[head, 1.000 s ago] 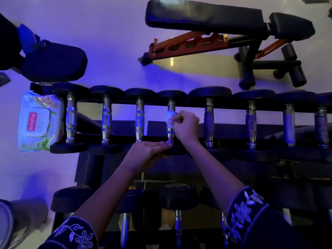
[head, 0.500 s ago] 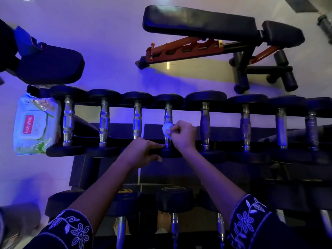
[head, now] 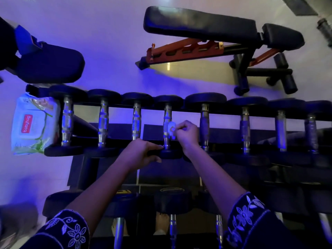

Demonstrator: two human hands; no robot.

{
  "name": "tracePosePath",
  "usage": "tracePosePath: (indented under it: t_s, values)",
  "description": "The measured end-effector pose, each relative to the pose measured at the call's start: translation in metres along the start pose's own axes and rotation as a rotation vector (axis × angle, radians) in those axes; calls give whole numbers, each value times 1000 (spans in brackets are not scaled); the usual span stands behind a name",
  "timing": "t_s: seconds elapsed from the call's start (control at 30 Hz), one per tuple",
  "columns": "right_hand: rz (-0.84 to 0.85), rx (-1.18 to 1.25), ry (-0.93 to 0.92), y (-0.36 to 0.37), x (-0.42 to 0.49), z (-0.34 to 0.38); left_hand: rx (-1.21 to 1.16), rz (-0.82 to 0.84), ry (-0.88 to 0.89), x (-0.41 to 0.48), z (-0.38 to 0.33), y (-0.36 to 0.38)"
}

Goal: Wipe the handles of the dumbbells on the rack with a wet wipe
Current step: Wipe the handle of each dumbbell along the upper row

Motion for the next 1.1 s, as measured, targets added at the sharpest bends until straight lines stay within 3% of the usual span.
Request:
tracePosePath:
  t_s: [0.13,0.23,0.33,0.53,0.67,0.77,0.9,1.1]
  values:
    - [-88,242,177,20,40,3,0,6,-8,-1,1,0]
    - [5,237,241,24,27,-7,6,8,2,-1,0,1]
    - [143,185,242,16,0,-15,5,18,11,0,0,2]
    - [1,259,247,22,43,5,-6,10,19,0,2,3]
    - [138,77,183,17,18,-3,-4,6,33,-2,2,4]
    - [152,89,188,11,-7,-12,-17,2,35,-1,3,3]
    - [-36,36,-7,5,20,12,-14,-7,20,-1,3,3]
    - [-50,-427,-521,21,-34,40,17,-8,-1,0,3,3]
Point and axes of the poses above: each hand's wrist, its own x-axis towards the middle knuckle, its own y-axis out of the palm, z = x × y, the point moved 8 cm from there along x, towards the middle knuckle, and after that the axes turned 12 degrees about -y, right-handed, at the moved point
